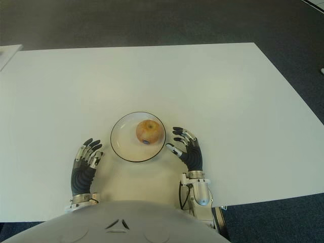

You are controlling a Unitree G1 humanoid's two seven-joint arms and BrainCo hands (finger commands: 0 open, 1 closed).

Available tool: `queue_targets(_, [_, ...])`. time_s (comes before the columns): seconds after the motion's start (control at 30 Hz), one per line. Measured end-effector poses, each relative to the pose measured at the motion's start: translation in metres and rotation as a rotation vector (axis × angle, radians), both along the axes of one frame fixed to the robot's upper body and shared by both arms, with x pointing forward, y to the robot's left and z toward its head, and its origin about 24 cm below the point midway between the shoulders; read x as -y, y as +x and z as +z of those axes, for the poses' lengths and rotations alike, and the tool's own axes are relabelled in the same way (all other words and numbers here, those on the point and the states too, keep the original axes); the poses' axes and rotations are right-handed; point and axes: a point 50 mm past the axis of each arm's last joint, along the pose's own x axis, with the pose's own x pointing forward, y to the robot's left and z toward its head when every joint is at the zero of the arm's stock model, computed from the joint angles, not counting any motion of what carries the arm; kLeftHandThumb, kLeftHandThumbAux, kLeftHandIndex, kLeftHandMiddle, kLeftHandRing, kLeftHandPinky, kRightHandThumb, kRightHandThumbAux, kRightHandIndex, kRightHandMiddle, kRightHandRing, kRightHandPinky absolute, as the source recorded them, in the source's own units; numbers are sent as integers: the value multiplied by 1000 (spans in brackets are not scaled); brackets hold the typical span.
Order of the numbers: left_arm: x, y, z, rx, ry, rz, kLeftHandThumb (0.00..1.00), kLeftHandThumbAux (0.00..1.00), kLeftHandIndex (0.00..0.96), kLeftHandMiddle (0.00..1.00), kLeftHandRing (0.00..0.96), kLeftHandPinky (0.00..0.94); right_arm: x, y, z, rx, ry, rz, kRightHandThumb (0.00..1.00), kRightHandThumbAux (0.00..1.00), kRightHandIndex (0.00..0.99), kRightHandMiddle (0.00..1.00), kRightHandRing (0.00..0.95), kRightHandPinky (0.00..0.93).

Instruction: Put the apples into the plate.

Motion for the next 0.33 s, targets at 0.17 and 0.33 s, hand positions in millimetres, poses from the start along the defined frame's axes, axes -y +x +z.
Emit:
queue_targets(0.17, [0, 0, 0, -2, 0, 0, 272, 641, 170, 234, 258, 319, 0, 0, 0, -4, -5, -2, 679, 729, 400, 314, 312, 346])
queue_targets(0.33, [0, 0, 0, -2, 1, 0, 271, 646, 170, 244, 271, 335, 0, 0, 0, -13, -7, -5, 679, 729, 400, 319, 312, 343])
